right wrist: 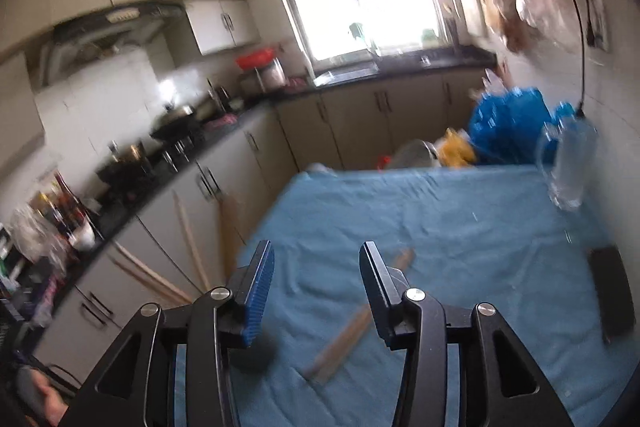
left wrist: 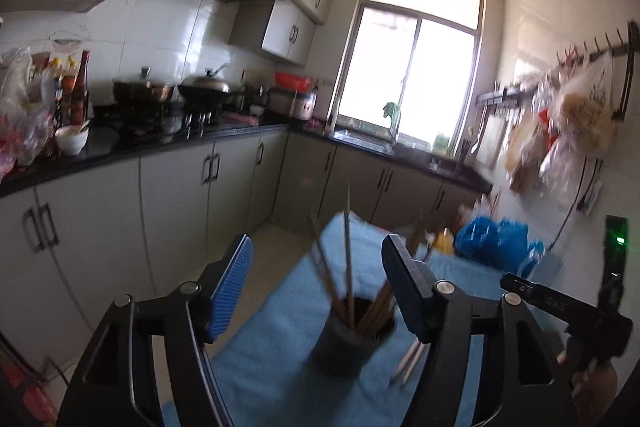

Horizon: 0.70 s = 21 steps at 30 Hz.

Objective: Organize utensils
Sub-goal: 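Move both open tools back over the last loose chopsticks on the towel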

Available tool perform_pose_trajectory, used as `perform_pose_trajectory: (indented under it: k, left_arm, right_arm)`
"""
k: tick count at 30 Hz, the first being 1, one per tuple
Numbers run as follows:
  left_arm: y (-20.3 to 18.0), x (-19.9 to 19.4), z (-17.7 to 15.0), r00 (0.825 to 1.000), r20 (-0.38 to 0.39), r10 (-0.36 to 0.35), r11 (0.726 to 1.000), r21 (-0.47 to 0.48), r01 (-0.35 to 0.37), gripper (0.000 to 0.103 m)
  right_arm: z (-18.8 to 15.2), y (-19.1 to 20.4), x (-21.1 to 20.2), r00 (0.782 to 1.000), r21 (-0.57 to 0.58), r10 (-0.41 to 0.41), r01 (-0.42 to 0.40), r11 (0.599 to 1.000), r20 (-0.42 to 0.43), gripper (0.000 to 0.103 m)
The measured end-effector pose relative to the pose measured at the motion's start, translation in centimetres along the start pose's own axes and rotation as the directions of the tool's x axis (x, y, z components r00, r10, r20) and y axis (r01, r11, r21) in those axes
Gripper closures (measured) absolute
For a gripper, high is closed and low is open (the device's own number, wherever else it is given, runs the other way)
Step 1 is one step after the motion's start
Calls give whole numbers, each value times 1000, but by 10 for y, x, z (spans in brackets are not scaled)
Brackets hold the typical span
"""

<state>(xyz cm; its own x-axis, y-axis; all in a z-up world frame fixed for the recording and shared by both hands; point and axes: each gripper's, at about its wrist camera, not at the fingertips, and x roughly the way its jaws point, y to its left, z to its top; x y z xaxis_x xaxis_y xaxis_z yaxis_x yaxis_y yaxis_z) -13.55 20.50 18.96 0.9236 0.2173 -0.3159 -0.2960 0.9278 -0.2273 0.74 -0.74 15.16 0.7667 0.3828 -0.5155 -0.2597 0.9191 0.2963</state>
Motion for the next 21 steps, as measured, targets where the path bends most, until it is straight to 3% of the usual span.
perform_pose_trajectory:
  k: [2,3,4,7,13,18,21]
  left_arm:
    - [-1,2,-26,998,-60,5,1000,13,-5,37]
    - [-2,7,-38,994,-112,7,1000,21,-4,37]
    - [-2,11,-46,988,-153,4,1000,26,0,37]
    - [0,20,-73,964,-264,-25,999,22,32,37]
    - [2,25,-93,950,-309,-38,997,53,57,37]
    - [5,34,-95,946,-321,-48,997,46,67,37]
    - [4,39,-94,941,-334,-54,996,47,73,37]
  right_arm:
    - [-20,-11,13,998,-5,-31,31,1000,-50,62]
    - [-29,-18,22,996,0,-40,40,999,-81,76]
    - [-37,-25,34,991,13,-36,38,999,-129,82]
    - [-52,-44,68,972,83,-11,31,996,-234,82]
    - [-69,-56,130,929,140,38,15,990,-368,82]
    - [-67,-45,159,920,120,-25,79,990,-392,82]
    - [-62,-44,174,907,98,-109,161,982,-407,80]
